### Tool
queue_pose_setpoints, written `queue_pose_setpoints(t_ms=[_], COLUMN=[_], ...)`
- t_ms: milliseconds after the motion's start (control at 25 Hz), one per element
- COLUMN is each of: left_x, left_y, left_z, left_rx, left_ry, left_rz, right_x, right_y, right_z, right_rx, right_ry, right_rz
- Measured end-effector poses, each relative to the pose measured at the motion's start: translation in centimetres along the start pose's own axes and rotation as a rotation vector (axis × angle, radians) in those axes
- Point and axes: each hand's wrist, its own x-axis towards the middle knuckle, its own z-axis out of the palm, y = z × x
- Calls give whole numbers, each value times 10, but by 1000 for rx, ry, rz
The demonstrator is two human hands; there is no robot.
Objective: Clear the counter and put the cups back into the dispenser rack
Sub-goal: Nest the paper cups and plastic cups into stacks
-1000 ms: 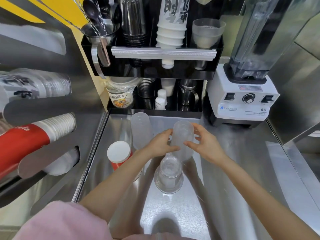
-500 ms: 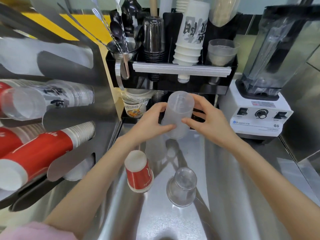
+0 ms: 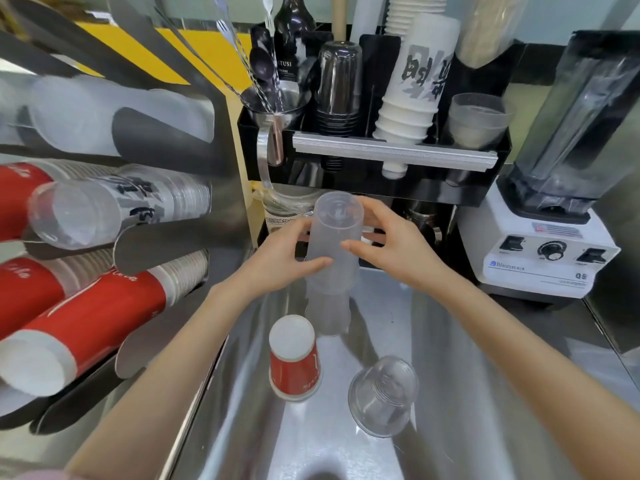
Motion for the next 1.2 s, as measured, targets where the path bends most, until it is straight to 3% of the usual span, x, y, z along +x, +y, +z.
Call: queue_pose_setpoints(t_ms=[560, 1200], left_x=[18, 12], left_y=[-67, -99], left_z=[41, 69], left_rx=[25, -48], left_ry=[-193, -202], left_rz=[-183, -255], right_x=[12, 4], right_y=[59, 93], right_z=[45, 69], right_rx=[21, 63], right_ry=[-139, -191], right_rz=[169, 324])
